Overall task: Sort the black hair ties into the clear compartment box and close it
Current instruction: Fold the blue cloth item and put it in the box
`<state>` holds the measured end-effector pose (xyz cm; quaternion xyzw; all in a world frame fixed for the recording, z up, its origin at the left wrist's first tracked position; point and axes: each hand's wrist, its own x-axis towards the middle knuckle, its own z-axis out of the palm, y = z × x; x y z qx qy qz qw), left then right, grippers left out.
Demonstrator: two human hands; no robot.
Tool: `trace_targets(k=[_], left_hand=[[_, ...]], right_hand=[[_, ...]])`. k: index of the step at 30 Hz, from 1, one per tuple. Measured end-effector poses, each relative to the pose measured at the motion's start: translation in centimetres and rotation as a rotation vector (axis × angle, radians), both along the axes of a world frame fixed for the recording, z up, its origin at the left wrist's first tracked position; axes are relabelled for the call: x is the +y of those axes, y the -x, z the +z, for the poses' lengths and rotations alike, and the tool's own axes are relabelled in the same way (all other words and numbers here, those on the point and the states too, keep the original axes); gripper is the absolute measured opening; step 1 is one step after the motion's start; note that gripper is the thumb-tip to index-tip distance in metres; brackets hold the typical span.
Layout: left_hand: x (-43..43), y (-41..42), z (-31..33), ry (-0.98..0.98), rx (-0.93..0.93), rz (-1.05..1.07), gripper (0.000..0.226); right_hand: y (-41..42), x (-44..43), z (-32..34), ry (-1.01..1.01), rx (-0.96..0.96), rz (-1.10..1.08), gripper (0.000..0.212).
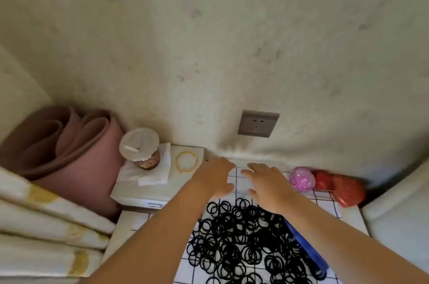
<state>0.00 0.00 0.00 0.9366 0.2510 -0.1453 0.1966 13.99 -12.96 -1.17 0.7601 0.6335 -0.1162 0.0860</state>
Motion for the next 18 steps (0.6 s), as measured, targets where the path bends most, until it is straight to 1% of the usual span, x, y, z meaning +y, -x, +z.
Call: trace_targets(k=[5,8,11,13,18], left_hand=[[1.2,-1.0,-6.1,-0.133,-0.065,-0.044,0.09],[1.4,-1.1,-8.0,-0.287,-0.163,-0.083,0.093],[1.8,-1.5,-8.9,-0.36,-0.215,-0.098,0.092],[2.0,-1.8,-9.1,-0.379,-0.216,-0.116,0.092],[2.7,-2.4,-9.4,-0.386,-0.206,-0.131,0.096]], right_hand=[[-0.5,1.1,-5.8,-0.08,-0.105,0.027,0.072],[-0.7,1.3,-7.6,-0.202,-0.178,0.066,0.074],[-0.8,1.3,-8.3,-0.27,-0.244,0.146,0.067],[-0.8,1.5,-8.3,-0.256,-0.28,0.192,0.062],[-0.8,1.7,-7.4,-0.211,-0.28,0.231,0.051]])
